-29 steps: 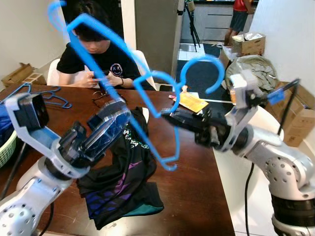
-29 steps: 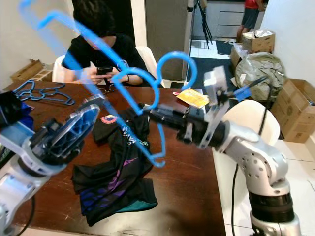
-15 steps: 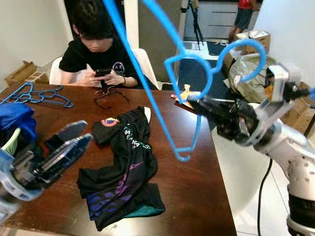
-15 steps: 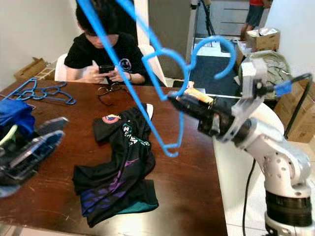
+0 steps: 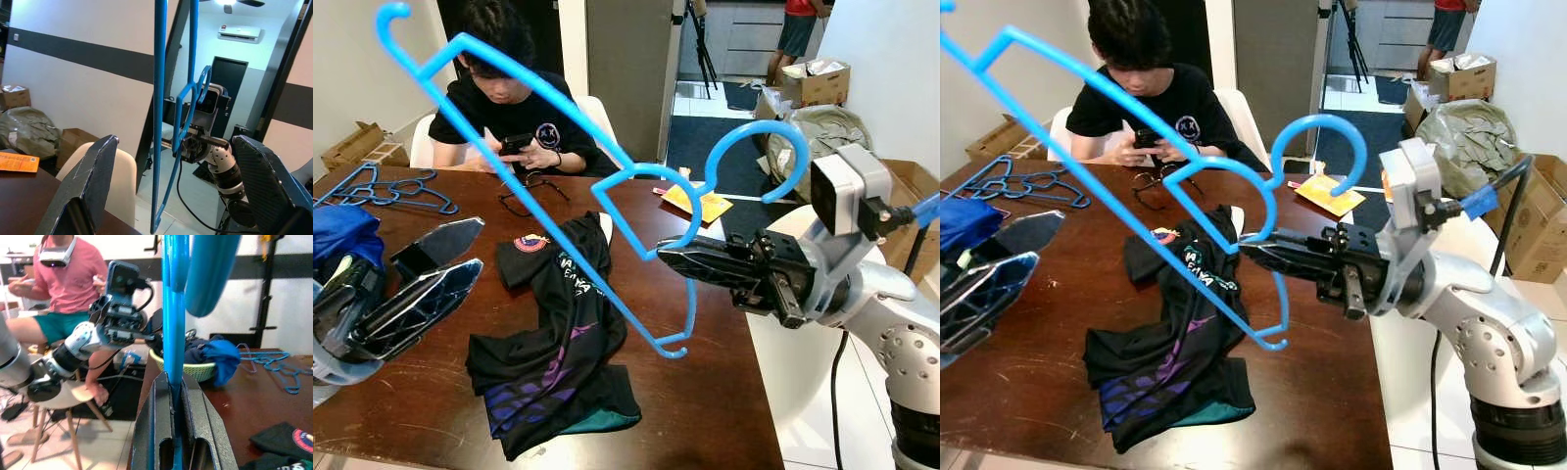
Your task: Hang hanger
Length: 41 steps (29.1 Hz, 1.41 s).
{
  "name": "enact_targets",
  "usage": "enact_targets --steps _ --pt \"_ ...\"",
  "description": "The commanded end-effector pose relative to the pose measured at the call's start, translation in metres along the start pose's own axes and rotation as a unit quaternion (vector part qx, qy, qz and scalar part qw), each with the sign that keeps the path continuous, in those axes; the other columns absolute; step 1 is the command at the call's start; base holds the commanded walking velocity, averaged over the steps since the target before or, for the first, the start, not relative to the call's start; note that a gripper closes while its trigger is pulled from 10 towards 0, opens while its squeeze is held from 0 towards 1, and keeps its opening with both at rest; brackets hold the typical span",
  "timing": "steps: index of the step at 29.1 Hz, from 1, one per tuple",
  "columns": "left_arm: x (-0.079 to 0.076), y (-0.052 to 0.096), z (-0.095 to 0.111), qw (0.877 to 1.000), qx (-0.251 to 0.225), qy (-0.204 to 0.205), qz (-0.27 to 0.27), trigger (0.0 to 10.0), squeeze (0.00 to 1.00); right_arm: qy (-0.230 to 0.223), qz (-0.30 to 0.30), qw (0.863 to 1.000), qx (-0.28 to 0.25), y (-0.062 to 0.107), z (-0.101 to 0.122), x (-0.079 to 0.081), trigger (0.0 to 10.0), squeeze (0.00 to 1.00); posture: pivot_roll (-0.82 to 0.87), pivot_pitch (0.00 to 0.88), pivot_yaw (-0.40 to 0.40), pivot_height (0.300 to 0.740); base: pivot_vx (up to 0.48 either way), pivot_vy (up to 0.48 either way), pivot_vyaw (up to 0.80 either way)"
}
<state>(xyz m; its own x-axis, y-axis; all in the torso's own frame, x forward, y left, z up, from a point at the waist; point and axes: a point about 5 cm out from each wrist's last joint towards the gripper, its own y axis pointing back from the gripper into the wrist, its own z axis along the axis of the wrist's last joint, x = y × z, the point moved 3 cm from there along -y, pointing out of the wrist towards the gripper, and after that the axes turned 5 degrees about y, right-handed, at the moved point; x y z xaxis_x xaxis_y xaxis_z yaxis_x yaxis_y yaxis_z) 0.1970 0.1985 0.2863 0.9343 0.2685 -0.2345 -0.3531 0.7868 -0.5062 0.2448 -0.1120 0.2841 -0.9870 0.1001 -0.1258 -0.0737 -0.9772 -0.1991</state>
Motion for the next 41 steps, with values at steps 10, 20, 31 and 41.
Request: enact_targets --steps 10,20,31,41 --pt "-0.008 -0.009 0.003 0.999 0.027 0.0 -0.038 0.0 0.0 -0.002 0.031 0.999 0.023 -0.003 -0.005 0.014 10.0 0.0 0.07 0.0 0.011 0.735 0.0 0.0 0.0" --pt "-0.011 -0.012 0.006 0.998 0.031 -0.002 -0.049 0.0 0.0 -0.002 0.048 0.998 0.038 -0.005 -0.009 0.018 10.0 0.0 0.07 0.0 0.007 0.735 0.0 0.0 0.0" --pt "-0.014 -0.013 0.004 0.997 0.041 0.0 -0.057 9.7 0.73 0.002 0.035 0.999 0.041 -0.004 -0.009 0.014 10.0 0.0 0.08 0.0 0.011 0.735 0.0 0.0 0.0" --pt "-0.017 -0.007 -0.021 0.996 0.071 0.037 -0.049 10.0 1.0 0.024 -0.015 1.0 0.006 0.011 0.011 -0.006 10.0 0.0 0.08 0.0 0.01 0.735 0.0 0.0 0.0"
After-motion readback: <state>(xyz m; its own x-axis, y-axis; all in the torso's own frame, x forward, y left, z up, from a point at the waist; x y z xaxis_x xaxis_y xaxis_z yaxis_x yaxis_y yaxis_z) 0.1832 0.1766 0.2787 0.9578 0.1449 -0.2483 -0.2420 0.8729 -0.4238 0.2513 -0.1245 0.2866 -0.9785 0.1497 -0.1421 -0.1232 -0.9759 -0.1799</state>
